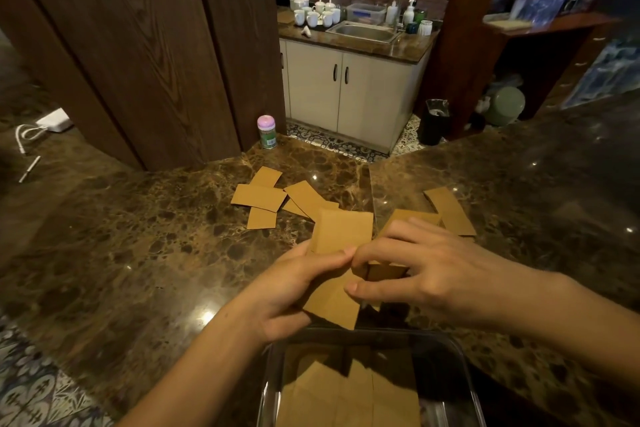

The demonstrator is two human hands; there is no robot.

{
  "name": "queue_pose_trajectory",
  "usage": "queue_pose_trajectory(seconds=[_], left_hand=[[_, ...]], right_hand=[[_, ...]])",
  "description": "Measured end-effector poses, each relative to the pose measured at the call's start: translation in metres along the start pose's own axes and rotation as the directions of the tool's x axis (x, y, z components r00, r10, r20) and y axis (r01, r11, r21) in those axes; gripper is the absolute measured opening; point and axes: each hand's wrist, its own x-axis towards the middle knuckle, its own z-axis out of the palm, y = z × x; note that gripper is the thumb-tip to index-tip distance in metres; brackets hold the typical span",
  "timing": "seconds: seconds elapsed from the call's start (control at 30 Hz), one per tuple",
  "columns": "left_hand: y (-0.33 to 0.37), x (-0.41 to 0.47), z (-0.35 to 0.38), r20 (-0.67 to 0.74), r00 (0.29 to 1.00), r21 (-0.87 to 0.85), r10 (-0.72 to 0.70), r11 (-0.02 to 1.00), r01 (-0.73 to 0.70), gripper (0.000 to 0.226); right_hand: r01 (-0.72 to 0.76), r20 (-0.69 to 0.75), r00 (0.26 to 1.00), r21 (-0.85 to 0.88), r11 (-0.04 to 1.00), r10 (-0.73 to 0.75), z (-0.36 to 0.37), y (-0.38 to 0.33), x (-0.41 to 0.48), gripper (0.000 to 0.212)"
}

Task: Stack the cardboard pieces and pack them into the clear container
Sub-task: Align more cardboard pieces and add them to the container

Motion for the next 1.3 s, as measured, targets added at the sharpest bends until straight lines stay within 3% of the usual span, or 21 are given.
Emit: queue_pose_trajectory(seconds=[0.13, 0.23, 0.33, 0.5, 0.63, 0.73, 0.83, 0.97, 1.03, 1.13, 1.3], left_hand=[[0.004, -0.002, -0.002, 0.006, 1.0, -0.082, -0.012, 0.997, 0.013, 0.047], [0.013, -0.004, -0.007, 0.055, 0.998, -0.189, 0.023, 0.982, -0.012, 0.046], [0.017, -0.005, -0.005, 0.002, 0.998, -0.164, 0.067, 0.984, -0.066, 0.051], [0.011, -0.003, 0.013, -0.035, 0.985, -0.15, 0.168, 0.974, -0.172, 0.032], [0.006, -0.002, 0.022, -0.003, 0.981, -0.176, 0.193, 0.966, -0.191, 0.041], [0.005, -0.004, 0.022, 0.035, 0.972, -0.169, 0.234, 0.96, -0.225, 0.04], [0.003, -0.003, 0.021, -0.002, 0.974, -0.178, 0.226, 0.959, -0.222, 0.041], [0.0, 0.001, 0.029, 0.04, 0.985, -0.201, 0.171, 0.966, -0.159, 0.04], [-0.002, 0.003, 0.028, 0.013, 0.985, -0.221, 0.173, 0.961, -0.166, 0.046], [-0.002, 0.003, 0.024, -0.006, 0.984, -0.289, 0.176, 0.942, -0.171, 0.05], [-0.006, -0.002, 0.031, -0.016, 0.983, -0.214, 0.182, 0.96, -0.181, 0.041]], right_hand=[[-0.024, -0.027, 0.999, 0.003, 1.0, 0.024, 0.007, 0.002, -0.007, 0.039], [-0.04, -0.223, 0.974, -0.009, 0.999, 0.037, 0.01, 0.007, -0.014, 0.031], [-0.082, -0.378, 0.922, 0.02, 0.996, 0.084, 0.01, 0.006, -0.017, 0.021], [-0.18, -0.474, 0.857, 0.092, 0.979, 0.201, 0.015, -0.009, -0.006, 0.023], [-0.145, -0.369, 0.912, 0.122, 0.982, 0.181, 0.025, -0.023, 0.002, 0.037], [-0.099, -0.243, 0.954, 0.295, 0.95, 0.175, 0.026, -0.024, 0.002, 0.047], [-0.073, -0.236, 0.949, 0.484, 0.872, 0.21, 0.027, -0.02, 0.0, 0.044], [-0.073, -0.271, 0.925, 0.559, 0.826, 0.266, 0.033, -0.032, 0.005, 0.031], [-0.102, -0.271, 0.919, 0.534, 0.84, 0.285, 0.036, -0.035, 0.008, 0.023], [-0.207, -0.246, 0.904, 0.462, 0.862, 0.349, 0.038, -0.034, 0.01, 0.038], [-0.42, -0.047, 0.829, 0.605, 0.677, 0.558, 0.03, -0.029, 0.009, 0.059]])
